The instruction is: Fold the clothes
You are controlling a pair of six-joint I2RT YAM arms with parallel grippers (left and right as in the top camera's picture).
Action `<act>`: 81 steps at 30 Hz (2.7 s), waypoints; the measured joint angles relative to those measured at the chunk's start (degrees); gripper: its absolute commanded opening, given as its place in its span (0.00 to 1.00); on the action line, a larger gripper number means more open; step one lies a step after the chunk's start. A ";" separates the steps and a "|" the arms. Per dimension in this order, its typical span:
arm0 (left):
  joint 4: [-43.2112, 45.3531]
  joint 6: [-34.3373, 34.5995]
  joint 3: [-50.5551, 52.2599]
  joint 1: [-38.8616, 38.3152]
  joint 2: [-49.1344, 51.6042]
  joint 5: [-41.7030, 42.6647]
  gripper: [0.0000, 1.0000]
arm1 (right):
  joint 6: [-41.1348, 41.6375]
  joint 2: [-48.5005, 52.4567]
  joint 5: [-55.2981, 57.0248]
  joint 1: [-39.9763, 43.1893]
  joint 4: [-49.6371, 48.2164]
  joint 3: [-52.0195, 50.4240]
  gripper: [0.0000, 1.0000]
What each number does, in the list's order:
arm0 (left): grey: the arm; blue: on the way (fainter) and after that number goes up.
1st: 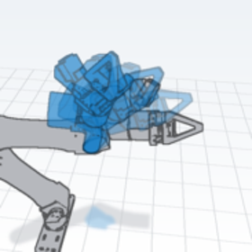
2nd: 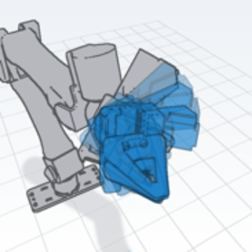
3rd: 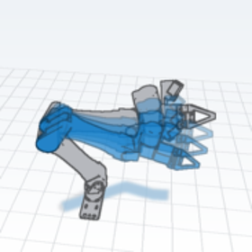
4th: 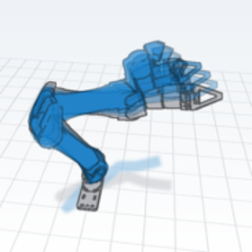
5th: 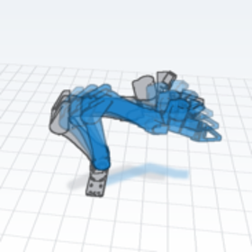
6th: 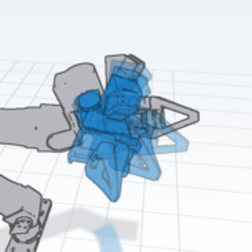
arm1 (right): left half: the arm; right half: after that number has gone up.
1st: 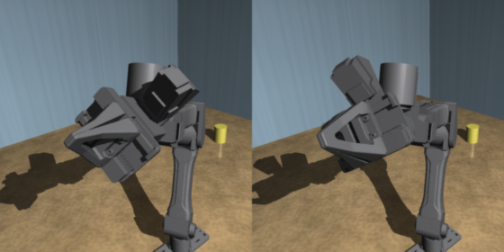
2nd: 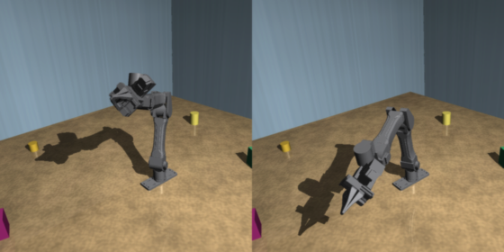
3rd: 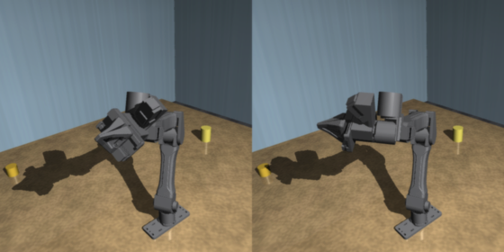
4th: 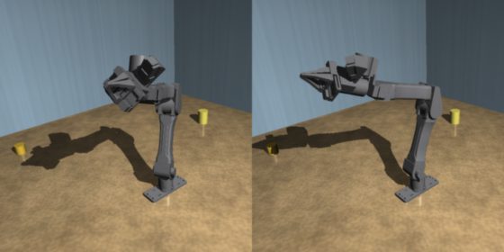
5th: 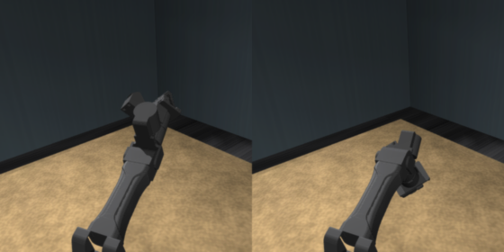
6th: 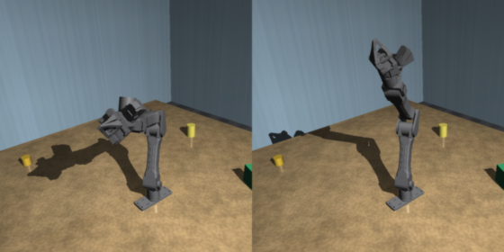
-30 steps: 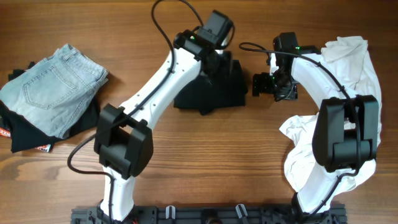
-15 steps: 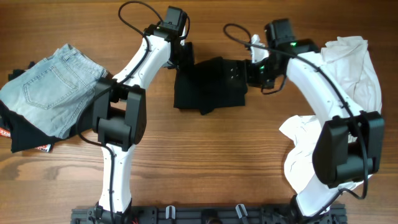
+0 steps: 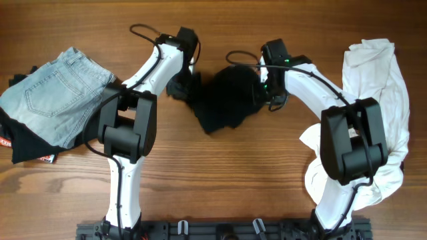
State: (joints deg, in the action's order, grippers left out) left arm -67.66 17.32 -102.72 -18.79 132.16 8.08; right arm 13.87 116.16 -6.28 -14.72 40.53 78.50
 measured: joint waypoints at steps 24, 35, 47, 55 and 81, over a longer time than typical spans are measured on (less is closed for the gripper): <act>34.07 -5.88 0.63 -0.22 1.77 25.59 0.78 | -2.58 -21.59 8.28 4.02 8.15 0.39 0.78; 35.19 -3.58 0.33 -4.57 4.28 27.87 0.04 | -2.56 -21.59 8.28 4.00 9.64 0.39 0.78; 21.81 -2.86 0.98 28.30 -19.65 20.04 0.04 | -2.56 -21.59 9.01 4.00 10.75 0.39 0.79; 11.26 -2.84 0.98 48.37 -23.06 12.74 0.04 | -2.56 -21.59 10.67 4.02 11.30 0.39 0.79; 16.22 -6.14 2.38 53.88 -27.71 8.85 0.63 | -2.54 -21.59 10.86 4.02 12.83 0.39 0.80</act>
State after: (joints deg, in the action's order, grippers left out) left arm -51.44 11.18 -100.33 35.09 104.44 16.93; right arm 11.33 94.56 4.58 -10.70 53.36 78.89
